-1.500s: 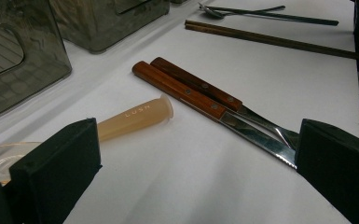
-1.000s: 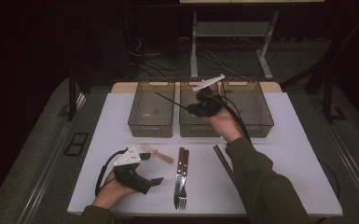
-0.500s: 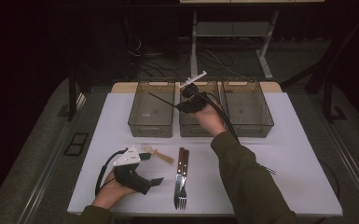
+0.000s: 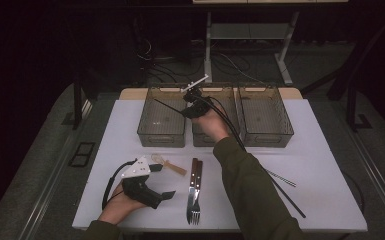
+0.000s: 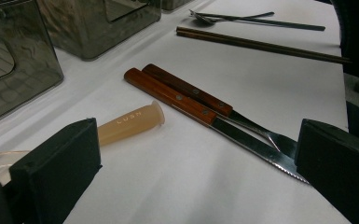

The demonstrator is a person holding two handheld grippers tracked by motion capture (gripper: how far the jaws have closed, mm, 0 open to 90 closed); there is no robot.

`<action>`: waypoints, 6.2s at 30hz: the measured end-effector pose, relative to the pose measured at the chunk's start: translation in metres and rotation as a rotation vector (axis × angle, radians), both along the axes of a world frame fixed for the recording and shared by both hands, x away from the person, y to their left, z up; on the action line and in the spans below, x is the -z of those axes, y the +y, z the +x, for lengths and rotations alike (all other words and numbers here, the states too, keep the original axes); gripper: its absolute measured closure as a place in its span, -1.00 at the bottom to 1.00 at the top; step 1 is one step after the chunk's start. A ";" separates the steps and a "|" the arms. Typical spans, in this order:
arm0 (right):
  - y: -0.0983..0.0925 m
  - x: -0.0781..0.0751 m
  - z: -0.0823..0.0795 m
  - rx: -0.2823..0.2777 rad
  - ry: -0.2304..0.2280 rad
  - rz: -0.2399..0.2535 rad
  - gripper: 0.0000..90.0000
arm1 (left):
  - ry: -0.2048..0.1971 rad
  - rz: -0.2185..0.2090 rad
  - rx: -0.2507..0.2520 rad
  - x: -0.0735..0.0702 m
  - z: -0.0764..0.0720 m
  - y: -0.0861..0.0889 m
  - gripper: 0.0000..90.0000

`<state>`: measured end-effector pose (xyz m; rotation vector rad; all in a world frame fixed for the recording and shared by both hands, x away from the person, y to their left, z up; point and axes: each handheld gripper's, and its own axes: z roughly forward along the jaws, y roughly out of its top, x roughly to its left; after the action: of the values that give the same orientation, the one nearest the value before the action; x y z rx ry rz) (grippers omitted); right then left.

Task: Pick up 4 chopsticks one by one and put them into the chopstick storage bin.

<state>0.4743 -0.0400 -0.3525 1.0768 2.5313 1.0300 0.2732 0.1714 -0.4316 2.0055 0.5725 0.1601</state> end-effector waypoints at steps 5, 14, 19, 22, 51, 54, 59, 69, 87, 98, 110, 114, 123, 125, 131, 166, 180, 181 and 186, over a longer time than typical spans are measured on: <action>0.008 0.007 0.006 0.020 0.019 -0.004 0.91 | -0.012 -0.004 0.006 -0.002 0.000 0.001 -1.00; 0.027 0.007 0.013 0.043 0.022 -0.009 0.91 | -0.015 -0.010 0.011 -0.002 0.000 0.001 -1.00; 0.034 0.008 0.015 0.051 0.023 -0.011 0.91 | -0.013 -0.007 0.011 -0.002 0.000 0.000 -1.00; 0.035 0.008 0.015 0.054 0.023 -0.017 0.91 | -0.014 -0.010 0.011 -0.003 -0.001 0.000 -1.00; 0.022 0.001 0.017 0.034 0.063 0.073 0.23 | -0.021 0.000 0.020 -0.002 0.001 0.000 -1.00; 0.014 -0.003 0.014 0.019 0.045 0.079 0.13 | -0.011 0.001 0.012 -0.002 0.000 -0.001 -1.00; -0.003 -0.010 0.006 -0.001 0.016 0.086 0.01 | -0.010 0.010 0.015 -0.001 0.000 -0.001 -1.00; -0.044 -0.022 -0.011 0.002 -0.041 0.103 -0.23 | -0.007 0.018 0.010 0.000 0.000 -0.002 -1.00; -0.103 -0.020 -0.056 -0.007 -0.077 0.126 -0.45 | -0.001 0.031 0.002 0.000 0.000 -0.003 -1.00; -0.140 -0.011 -0.082 0.005 -0.096 0.141 -0.45 | 0.000 0.033 0.005 0.001 0.000 -0.003 -1.00; -0.187 0.007 -0.107 0.043 -0.081 0.159 -0.45 | 0.001 0.038 0.005 0.002 0.001 -0.004 -1.00; -0.200 0.014 -0.118 0.046 -0.075 0.148 -0.46 | 0.003 0.038 0.004 0.002 0.001 -0.004 -1.00; -0.227 0.033 -0.146 0.066 -0.062 0.127 -0.45 | 0.006 0.037 -0.001 0.003 0.000 -0.005 -1.00; -0.232 0.035 -0.152 0.068 -0.056 0.118 -0.45 | 0.005 0.041 0.001 0.002 0.000 -0.004 -1.00; -0.244 0.041 -0.169 0.057 -0.039 0.111 -0.39 | -0.002 0.043 0.003 0.001 -0.001 -0.004 -1.00; -0.278 0.080 -0.221 0.080 0.107 -0.091 0.73 | -0.004 0.058 0.006 0.002 -0.001 -0.005 -1.00; -0.276 0.083 -0.221 0.090 0.097 -0.138 0.86 | -0.002 0.072 0.015 0.002 -0.002 -0.007 -1.00; -0.276 0.083 -0.221 0.094 0.100 -0.134 0.87 | -0.002 0.072 0.014 0.002 -0.002 -0.007 -1.00; -0.278 0.083 -0.219 0.110 0.122 -0.112 0.91 | -0.004 0.071 0.017 0.002 -0.001 -0.007 -1.00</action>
<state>0.2552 -0.3183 -0.4358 1.2653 2.5554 0.8072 0.2717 0.1645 -0.4341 2.0780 0.5538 0.1763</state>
